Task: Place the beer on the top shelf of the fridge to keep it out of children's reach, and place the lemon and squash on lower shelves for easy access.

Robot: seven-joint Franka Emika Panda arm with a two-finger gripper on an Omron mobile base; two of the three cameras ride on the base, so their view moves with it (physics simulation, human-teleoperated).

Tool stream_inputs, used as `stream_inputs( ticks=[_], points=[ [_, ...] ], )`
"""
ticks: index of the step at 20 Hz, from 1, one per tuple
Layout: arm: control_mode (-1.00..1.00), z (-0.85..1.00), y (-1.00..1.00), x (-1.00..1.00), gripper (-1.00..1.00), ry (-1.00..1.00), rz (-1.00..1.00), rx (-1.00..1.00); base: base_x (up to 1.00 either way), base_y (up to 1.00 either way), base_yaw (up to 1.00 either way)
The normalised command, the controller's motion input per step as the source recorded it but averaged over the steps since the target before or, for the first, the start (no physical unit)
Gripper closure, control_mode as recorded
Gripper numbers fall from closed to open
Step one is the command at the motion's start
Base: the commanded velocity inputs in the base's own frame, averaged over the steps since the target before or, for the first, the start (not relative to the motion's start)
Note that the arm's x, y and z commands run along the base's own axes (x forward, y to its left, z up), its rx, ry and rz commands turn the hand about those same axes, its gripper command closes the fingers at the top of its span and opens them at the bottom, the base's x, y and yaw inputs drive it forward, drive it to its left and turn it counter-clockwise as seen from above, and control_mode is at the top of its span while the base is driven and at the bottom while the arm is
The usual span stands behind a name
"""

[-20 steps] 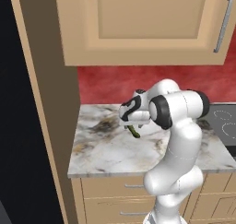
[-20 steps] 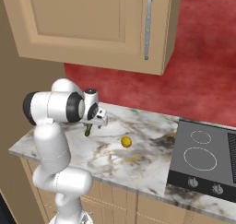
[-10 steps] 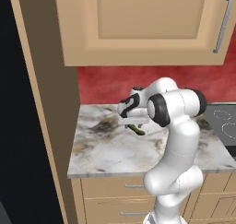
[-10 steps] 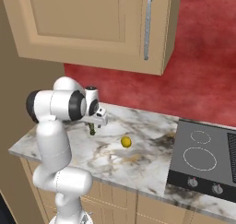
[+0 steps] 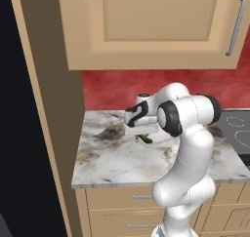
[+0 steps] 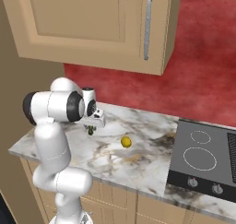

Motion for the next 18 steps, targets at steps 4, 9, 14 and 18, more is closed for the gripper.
stream_inputs(
  ticks=[4, 9, 14, 18],
  points=[
    [-1.0, 0.0, 0.0, -0.57, 1.0, -0.14, 0.15, 0.0, 0.0, 0.0, 0.0],
    [-1.0, 0.27, -0.03, -0.33, 1.0, -0.35, 0.23, 0.08, 0.0, 0.0, 0.0],
    [-1.0, 0.73, -0.13, -0.69, 1.0, -0.21, 0.14, 0.02, 0.0, 0.0, 0.0],
    [-1.0, 0.94, -0.23, -0.84, 1.0, -0.01, 0.07, 0.0, 0.0, 0.0, 0.0]
  ],
)
